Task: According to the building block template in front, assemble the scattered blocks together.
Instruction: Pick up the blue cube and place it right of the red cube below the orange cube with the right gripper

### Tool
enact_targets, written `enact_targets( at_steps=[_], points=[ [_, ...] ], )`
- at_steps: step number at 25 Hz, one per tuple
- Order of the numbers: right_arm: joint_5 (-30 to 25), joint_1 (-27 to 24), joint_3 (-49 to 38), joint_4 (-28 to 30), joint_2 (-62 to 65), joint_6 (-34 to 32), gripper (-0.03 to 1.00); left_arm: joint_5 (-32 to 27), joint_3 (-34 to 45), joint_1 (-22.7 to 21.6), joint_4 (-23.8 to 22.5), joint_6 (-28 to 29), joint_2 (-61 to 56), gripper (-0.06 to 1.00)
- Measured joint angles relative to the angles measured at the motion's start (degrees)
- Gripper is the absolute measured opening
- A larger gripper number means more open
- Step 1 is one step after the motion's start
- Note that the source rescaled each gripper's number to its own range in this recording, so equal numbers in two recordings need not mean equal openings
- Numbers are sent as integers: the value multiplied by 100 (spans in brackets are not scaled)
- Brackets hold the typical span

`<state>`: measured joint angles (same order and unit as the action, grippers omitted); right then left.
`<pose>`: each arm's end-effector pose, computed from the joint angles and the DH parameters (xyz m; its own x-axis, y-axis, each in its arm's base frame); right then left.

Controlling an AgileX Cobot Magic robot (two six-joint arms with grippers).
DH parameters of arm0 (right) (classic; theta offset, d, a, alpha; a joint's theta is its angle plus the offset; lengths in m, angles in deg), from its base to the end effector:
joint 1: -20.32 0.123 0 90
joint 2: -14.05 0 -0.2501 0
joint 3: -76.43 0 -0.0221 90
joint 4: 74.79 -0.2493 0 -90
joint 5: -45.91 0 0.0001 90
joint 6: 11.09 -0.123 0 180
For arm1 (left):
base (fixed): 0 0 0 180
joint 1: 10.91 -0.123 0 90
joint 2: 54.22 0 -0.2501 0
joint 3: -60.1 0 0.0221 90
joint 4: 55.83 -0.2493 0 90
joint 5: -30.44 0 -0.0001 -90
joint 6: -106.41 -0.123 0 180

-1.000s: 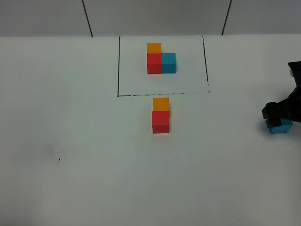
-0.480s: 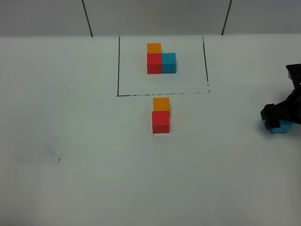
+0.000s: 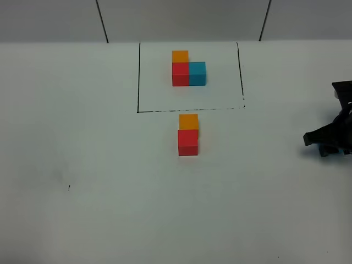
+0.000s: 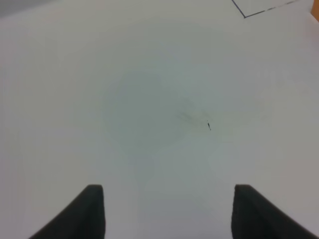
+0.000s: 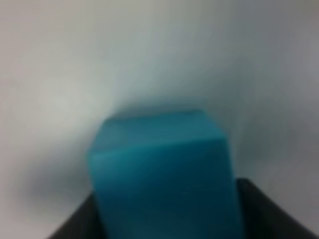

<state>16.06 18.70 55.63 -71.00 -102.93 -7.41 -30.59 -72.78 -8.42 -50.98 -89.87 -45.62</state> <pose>0.3235 -0.0132 0.0560 -0.9733 -0.0938 -0.2097 -0.0834 0.9948 -0.0580 0.0554 -0.0115 0.2639 -0.4088 0.2580 -0.8754 0.2141 0.9596 0.1829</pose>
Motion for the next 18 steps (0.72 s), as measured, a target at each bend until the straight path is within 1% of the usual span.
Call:
enact_targets(
  at_steps=[2, 3, 4, 6, 8, 9, 11, 13, 15, 16, 18],
  points=[
    [-295, 18, 66, 26, 69, 85, 1, 0, 0, 0, 0, 0, 0, 26],
    [-495, 72, 151, 82, 119, 221, 1, 0, 0, 0, 0, 0, 0, 26],
    [-790, 169, 265, 177, 161, 494, 1, 0, 0, 0, 0, 0, 0, 26],
    [-1420, 466, 535, 387, 254, 1248, 1, 0, 0, 0, 0, 0, 0, 26],
    [-2031, 851, 885, 532, 301, 2228, 1, 0, 0, 0, 0, 0, 0, 26],
    [-2236, 1006, 1031, 546, 308, 2679, 1, 0, 0, 0, 0, 0, 0, 26],
    [-2407, 1372, 1312, 559, 313, 3429, 1, 0, 0, 0, 0, 0, 0, 26],
    [-2413, 1691, 1466, 572, 313, 4265, 1, 0, 0, 0, 0, 0, 0, 26],
    [-2376, 1997, 1580, 543, 300, 4910, 1, 0, 0, 0, 0, 0, 0, 26],
    [-2371, 2103, 1631, 521, 266, 5155, 1, 0, 0, 0, 0, 0, 0, 26],
    [-2412, 2303, 1794, 433, 132, 5412, 1, 0, 0, 0, 0, 0, 0, 26]
  ],
)
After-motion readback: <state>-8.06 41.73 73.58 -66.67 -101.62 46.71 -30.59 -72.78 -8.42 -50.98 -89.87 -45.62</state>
